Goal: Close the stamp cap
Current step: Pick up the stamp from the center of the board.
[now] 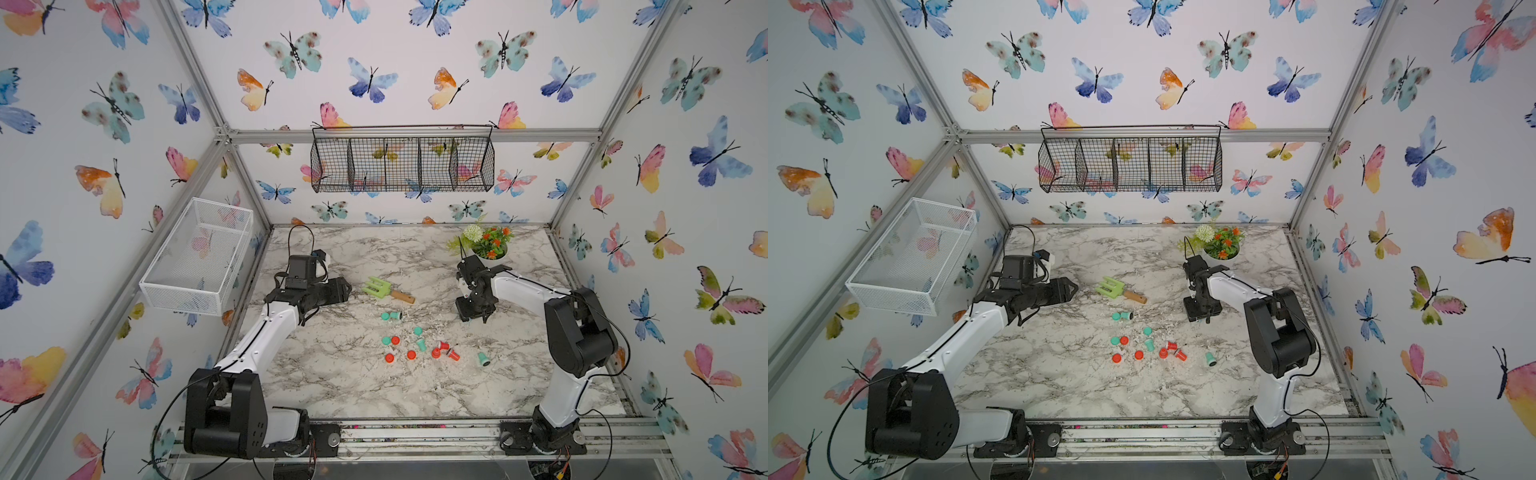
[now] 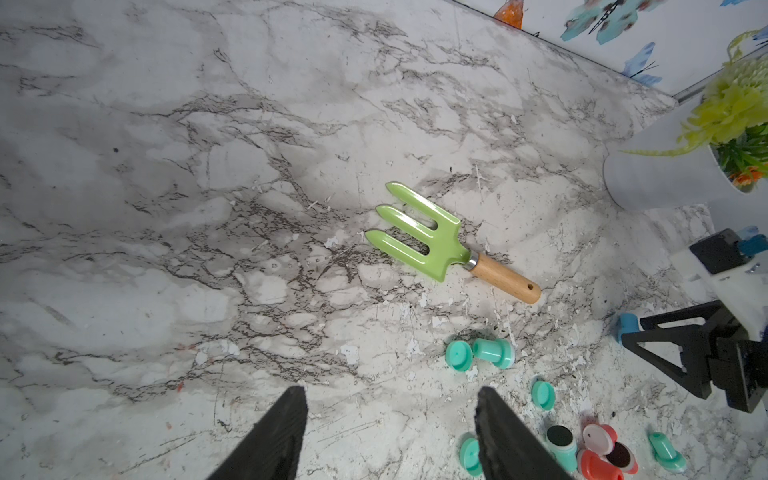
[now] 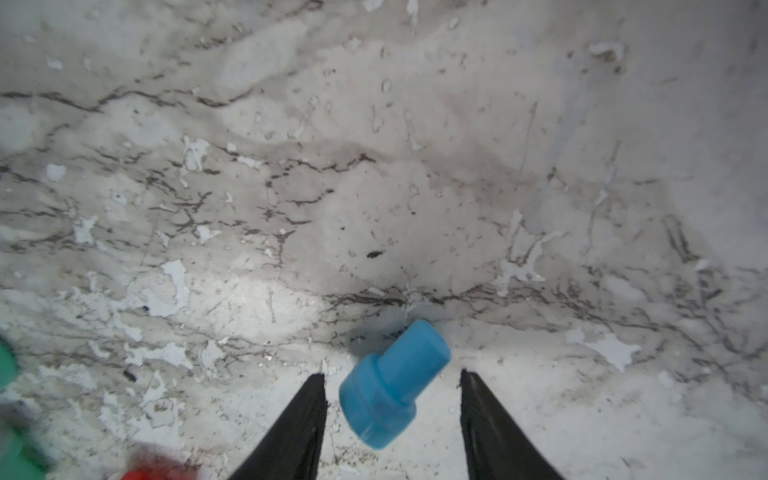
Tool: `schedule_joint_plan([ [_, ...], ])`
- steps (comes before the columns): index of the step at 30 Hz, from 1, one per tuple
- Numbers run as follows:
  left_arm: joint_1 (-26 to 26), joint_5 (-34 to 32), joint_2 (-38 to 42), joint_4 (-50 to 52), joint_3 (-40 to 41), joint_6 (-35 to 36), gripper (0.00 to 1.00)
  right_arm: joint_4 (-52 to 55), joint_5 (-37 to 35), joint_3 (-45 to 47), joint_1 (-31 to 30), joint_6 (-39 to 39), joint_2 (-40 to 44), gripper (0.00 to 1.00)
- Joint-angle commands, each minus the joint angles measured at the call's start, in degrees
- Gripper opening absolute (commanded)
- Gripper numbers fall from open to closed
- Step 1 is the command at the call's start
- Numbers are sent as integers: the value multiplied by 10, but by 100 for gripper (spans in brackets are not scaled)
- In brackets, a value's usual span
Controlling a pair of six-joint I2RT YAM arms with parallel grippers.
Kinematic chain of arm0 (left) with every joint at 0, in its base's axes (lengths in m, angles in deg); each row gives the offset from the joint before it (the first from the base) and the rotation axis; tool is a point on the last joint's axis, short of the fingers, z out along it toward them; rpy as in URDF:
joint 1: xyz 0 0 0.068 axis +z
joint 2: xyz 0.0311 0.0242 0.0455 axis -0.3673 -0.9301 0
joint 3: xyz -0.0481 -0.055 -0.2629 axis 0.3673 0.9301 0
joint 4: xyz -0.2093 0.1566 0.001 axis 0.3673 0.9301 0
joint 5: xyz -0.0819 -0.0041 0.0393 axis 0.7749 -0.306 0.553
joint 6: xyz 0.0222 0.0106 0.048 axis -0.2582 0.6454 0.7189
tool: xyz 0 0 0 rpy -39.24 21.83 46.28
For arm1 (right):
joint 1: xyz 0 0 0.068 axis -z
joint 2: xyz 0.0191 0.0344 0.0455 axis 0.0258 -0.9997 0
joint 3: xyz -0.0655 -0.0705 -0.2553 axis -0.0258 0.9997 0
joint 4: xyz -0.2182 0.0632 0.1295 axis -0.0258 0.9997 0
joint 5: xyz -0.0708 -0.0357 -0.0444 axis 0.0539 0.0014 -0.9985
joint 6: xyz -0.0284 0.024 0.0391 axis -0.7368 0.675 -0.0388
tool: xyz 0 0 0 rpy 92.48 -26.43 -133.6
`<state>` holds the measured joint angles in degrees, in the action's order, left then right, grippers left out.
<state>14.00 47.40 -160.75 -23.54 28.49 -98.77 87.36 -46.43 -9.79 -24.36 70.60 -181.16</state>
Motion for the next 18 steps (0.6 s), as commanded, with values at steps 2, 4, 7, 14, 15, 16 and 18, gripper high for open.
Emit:
schedule_joint_plan([
  [2, 3, 5, -5, -1, -2, 6, 67, -9, 14, 3, 0, 7, -4, 53],
  [4, 3, 4, -4, -1, -1, 6, 67, -8, 14, 1, 0, 7, -3, 53],
  [7, 3, 4, -4, -1, -1, 6, 67, -3, 14, -4, 0, 8, 1, 53],
  [14, 3, 4, -5, -1, -3, 6, 67, 17, 0, -12, 0, 10, 24, 53],
  [15, 3, 4, -6, -1, -3, 6, 67, 23, -1, -13, 0, 11, 29, 53],
  [16, 3, 4, -6, -1, -3, 6, 67, 31, -1, -16, 0, 14, 33, 52],
  [18, 3, 4, -6, -1, -3, 6, 67, 49, -1, -17, 0, 22, 47, 52],
])
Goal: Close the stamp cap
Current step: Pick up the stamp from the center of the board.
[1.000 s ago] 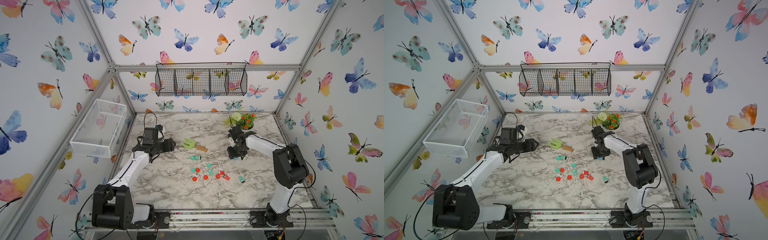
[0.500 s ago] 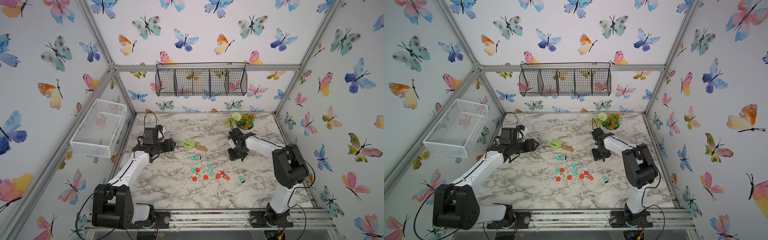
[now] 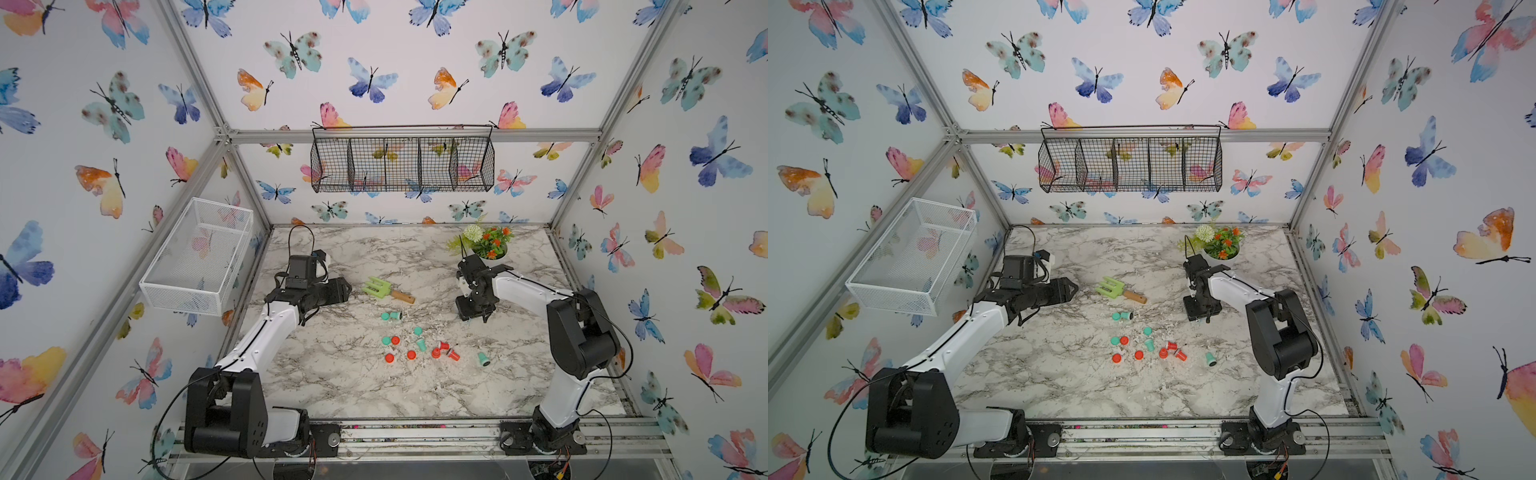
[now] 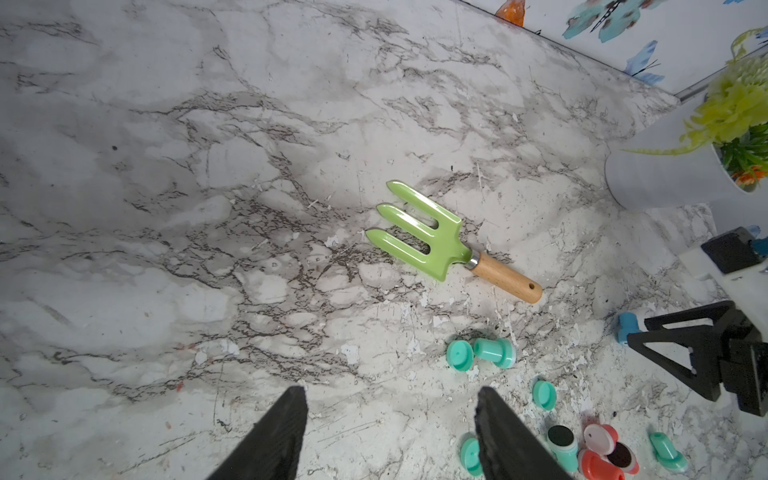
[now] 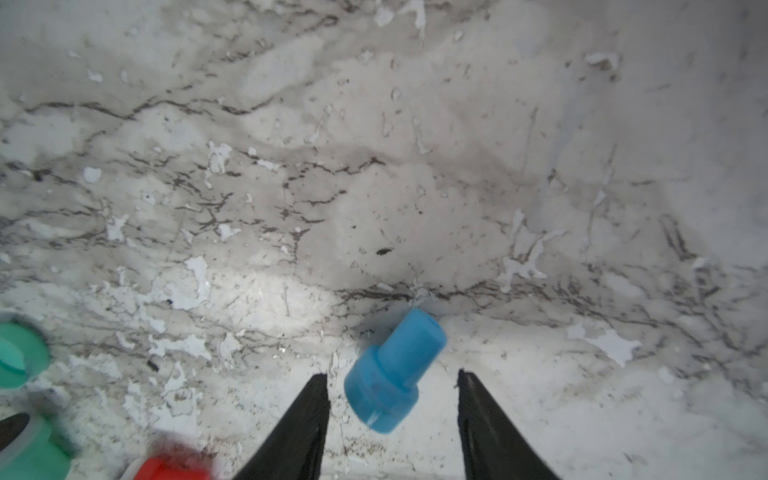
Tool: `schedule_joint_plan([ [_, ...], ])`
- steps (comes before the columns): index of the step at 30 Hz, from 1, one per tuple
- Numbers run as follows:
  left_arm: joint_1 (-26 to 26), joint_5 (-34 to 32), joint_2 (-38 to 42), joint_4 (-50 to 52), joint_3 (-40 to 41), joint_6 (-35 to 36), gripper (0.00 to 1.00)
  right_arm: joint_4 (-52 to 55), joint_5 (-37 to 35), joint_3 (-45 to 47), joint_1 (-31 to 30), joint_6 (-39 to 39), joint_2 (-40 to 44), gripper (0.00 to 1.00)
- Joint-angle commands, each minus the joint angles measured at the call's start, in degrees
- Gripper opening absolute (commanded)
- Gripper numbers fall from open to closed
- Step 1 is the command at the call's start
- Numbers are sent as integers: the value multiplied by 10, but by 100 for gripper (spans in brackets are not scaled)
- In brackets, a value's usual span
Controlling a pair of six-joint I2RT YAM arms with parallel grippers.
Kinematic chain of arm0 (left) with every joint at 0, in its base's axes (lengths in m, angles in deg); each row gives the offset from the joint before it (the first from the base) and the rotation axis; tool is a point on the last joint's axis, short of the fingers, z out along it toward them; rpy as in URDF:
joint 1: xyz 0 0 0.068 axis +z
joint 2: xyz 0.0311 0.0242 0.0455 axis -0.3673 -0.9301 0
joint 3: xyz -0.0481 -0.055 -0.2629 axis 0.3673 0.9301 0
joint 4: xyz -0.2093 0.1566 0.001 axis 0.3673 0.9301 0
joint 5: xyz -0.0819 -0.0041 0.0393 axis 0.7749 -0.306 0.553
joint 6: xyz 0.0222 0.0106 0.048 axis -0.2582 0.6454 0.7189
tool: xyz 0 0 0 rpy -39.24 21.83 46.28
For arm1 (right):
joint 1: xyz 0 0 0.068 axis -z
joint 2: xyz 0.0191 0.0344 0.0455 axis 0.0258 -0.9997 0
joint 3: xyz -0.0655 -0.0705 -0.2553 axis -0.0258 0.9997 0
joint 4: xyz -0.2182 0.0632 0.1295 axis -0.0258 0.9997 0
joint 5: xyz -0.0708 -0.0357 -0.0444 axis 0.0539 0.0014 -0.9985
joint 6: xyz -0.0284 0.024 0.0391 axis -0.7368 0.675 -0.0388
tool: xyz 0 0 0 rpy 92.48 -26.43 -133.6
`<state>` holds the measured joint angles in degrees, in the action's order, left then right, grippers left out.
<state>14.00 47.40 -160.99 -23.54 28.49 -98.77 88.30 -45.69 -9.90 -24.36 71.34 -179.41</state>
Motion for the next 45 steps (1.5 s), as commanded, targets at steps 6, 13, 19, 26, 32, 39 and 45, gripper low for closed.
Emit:
schedule_joint_plan([
  [6, 3, 5, -4, -1, -3, 6, 67, 88, 52, 32, -5, 51, 99, 46],
  [13, 3, 11, -4, -1, -2, 5, 67, 118, 57, 146, -24, 108, 156, 41],
  [19, 3, 17, -7, -1, -3, 4, 67, 106, 44, 177, -30, 120, 154, 40],
  [26, 3, 15, -6, -1, -2, 4, 67, 95, 42, 165, -31, 103, 119, 39],
  [32, 3, 12, -4, -1, -2, 4, 67, 95, 54, 164, -34, 88, 95, 36],
  [39, 3, 12, -5, -1, -1, 4, 67, 90, 54, 169, -35, 83, 81, 30],
  [45, 3, 12, -5, -1, -1, 4, 67, 82, 52, 168, -36, 79, 67, 26],
])
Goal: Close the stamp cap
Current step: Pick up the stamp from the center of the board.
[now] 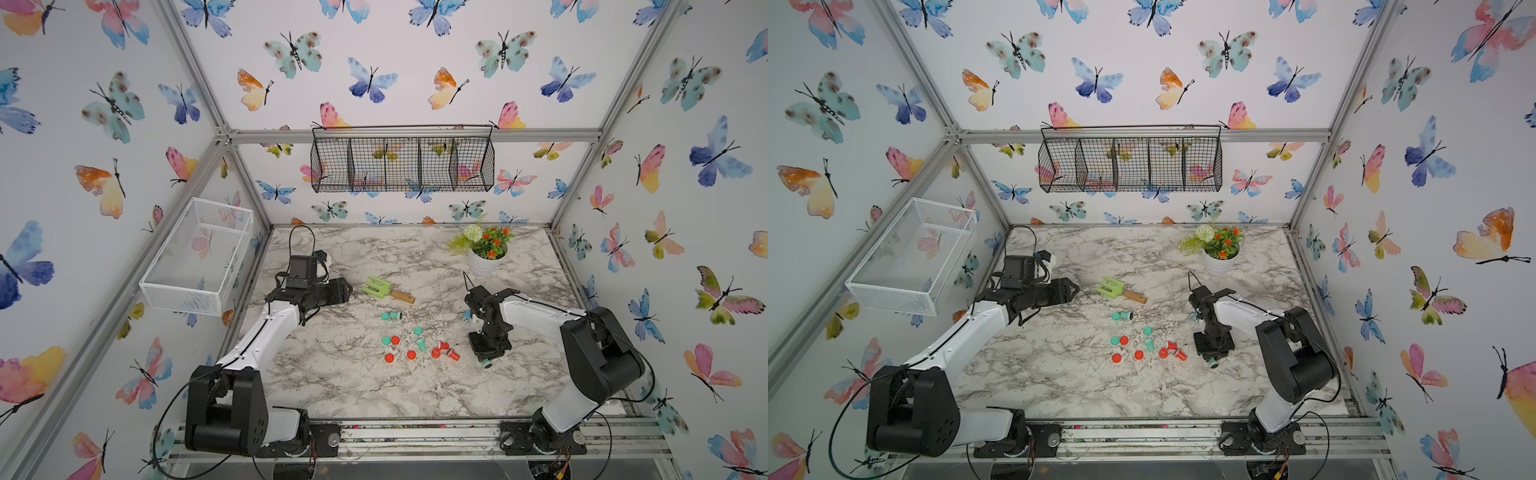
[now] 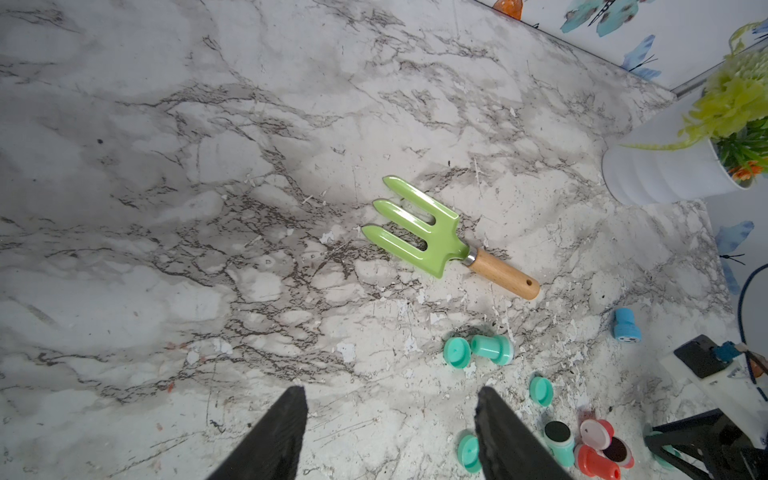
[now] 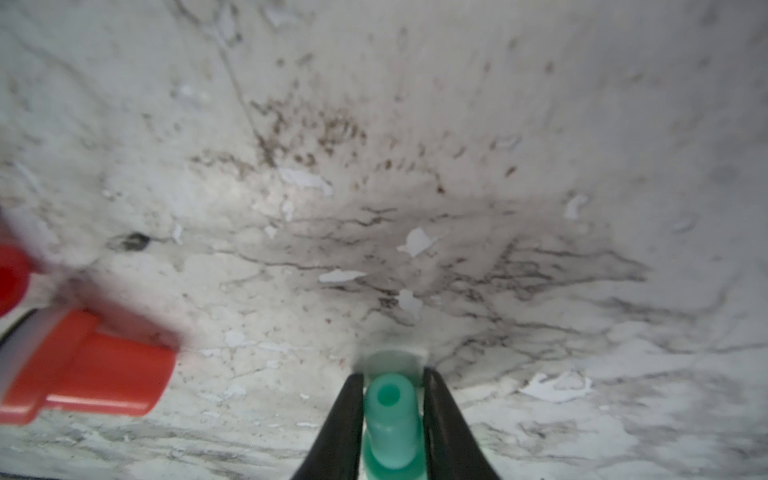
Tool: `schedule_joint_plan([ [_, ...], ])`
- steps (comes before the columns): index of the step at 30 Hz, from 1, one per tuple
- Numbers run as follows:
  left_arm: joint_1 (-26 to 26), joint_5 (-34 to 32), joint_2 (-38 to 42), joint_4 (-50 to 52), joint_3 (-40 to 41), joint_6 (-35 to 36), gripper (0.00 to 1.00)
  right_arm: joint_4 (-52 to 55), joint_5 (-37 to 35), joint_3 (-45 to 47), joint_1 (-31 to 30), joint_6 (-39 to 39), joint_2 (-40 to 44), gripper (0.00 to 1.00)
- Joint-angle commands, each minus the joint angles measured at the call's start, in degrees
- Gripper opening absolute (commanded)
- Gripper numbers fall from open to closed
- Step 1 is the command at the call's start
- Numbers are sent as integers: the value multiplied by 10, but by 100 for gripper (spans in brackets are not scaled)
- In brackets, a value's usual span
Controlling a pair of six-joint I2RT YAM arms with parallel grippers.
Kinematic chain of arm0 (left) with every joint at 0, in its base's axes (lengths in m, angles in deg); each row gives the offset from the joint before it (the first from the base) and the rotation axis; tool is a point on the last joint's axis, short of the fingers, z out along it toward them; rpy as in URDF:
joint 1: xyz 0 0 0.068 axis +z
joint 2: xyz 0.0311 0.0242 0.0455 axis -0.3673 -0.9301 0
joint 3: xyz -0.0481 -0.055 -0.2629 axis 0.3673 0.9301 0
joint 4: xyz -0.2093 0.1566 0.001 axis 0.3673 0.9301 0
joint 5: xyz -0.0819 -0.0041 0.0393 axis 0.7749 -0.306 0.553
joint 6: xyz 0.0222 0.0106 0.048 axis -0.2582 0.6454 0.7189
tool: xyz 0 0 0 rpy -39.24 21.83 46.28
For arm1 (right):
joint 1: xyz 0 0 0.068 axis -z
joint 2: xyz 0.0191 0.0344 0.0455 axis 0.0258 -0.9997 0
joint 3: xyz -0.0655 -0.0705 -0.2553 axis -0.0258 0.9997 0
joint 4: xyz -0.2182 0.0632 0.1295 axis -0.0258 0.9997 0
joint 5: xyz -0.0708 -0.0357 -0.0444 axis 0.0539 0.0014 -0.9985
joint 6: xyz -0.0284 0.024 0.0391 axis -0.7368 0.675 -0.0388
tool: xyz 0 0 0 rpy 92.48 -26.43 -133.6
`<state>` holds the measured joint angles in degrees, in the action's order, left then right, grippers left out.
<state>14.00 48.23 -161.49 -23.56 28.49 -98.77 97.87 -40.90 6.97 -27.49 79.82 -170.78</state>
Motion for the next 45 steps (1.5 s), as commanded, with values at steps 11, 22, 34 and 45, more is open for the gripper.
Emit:
schedule_joint_plan([
  [11, 3, -1, 1, 0, -1, 5, 67, -13, 4, -9, -5, -9, -19, 14],
  [22, -92, 0, 56, -58, 3, -3, 67, -131, 84, -56, -5, 87, 124, 10],
  [34, -284, -69, 163, -225, 30, 16, 65, -557, 244, 54, -5, 469, 240, 10],
  [45, -319, -49, 231, -404, 113, 42, 60, -712, 99, 60, -105, 640, 270, 10],
])
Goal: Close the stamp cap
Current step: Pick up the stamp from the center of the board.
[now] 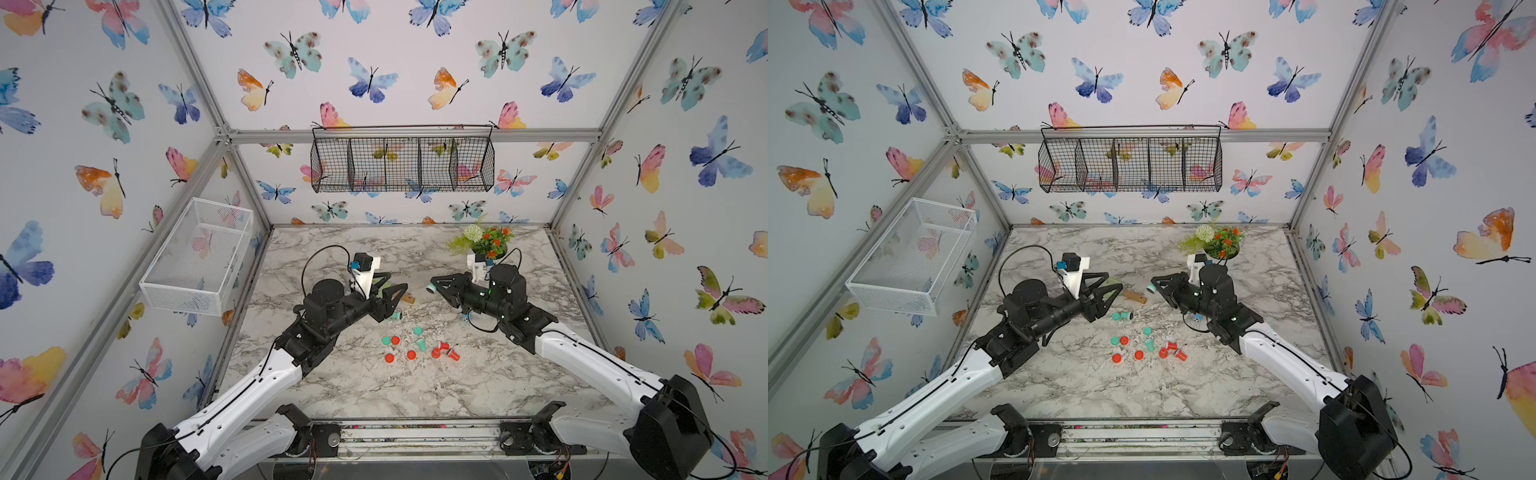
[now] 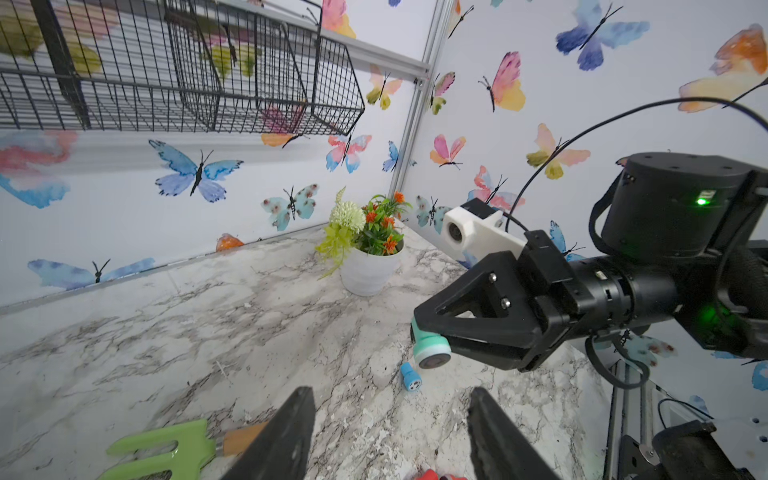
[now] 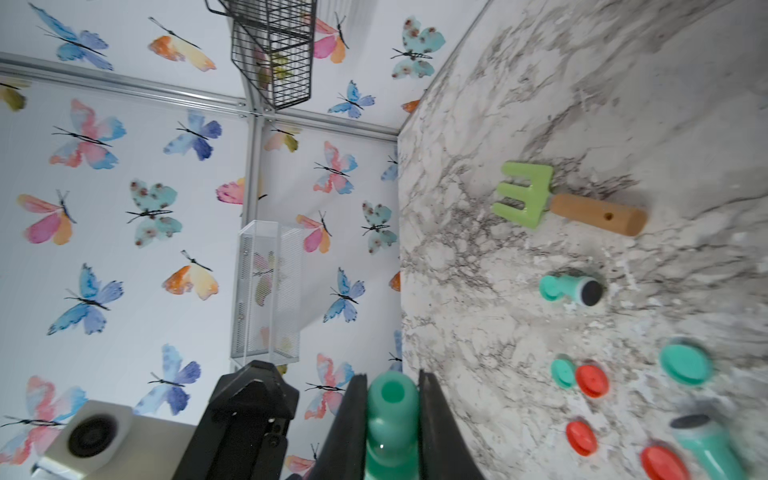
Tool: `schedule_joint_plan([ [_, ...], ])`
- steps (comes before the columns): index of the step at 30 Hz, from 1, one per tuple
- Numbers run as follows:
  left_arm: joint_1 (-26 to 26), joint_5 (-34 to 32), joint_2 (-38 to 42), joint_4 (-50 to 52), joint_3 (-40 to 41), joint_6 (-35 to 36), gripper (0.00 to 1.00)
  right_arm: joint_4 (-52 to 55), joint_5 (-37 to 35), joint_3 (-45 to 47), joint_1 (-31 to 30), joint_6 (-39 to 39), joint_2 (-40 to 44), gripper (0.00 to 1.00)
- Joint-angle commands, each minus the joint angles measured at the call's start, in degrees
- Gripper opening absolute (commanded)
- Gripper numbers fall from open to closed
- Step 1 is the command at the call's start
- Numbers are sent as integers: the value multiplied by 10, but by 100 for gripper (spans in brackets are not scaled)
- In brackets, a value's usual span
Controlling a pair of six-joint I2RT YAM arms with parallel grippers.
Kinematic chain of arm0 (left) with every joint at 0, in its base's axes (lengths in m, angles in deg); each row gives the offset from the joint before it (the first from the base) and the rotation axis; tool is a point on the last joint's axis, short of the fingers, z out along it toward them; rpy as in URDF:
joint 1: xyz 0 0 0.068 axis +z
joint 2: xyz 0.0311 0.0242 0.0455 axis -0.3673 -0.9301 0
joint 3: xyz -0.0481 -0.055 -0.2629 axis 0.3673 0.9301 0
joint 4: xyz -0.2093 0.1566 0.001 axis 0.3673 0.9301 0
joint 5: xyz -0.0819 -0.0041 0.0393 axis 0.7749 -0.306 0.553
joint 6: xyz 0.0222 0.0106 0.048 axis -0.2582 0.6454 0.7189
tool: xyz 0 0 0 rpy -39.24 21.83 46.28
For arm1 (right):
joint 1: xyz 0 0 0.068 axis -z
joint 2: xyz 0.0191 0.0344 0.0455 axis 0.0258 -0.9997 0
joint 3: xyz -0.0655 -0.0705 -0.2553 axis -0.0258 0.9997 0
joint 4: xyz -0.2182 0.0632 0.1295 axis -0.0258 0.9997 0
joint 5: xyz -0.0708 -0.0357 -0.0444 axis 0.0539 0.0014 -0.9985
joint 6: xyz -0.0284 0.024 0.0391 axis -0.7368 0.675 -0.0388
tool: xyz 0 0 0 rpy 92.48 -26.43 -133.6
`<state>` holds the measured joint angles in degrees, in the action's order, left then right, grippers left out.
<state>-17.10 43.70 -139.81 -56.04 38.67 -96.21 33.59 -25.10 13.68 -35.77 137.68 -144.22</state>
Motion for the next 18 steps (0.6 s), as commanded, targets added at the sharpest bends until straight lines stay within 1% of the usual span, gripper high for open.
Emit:
schedule_joint_plan([
  [1, -10, -3, 14, -86, 13, 21, 60, -79, -71, -8, -31, 71, 3, 10],
  [7, -21, 2, 10, -103, 18, 45, 61, -115, -135, -16, -72, 94, 0, 7],
  [9, -24, 2, 7, -105, 16, 53, 62, -120, -135, -23, -76, 96, -6, 7],
  [13, -28, -19, -5, -104, 12, 56, 62, -137, -129, -36, -84, 99, -18, 7],
  [18, -30, -19, -34, -105, -3, 54, 62, -152, -119, -46, -89, 103, -32, 6],
])
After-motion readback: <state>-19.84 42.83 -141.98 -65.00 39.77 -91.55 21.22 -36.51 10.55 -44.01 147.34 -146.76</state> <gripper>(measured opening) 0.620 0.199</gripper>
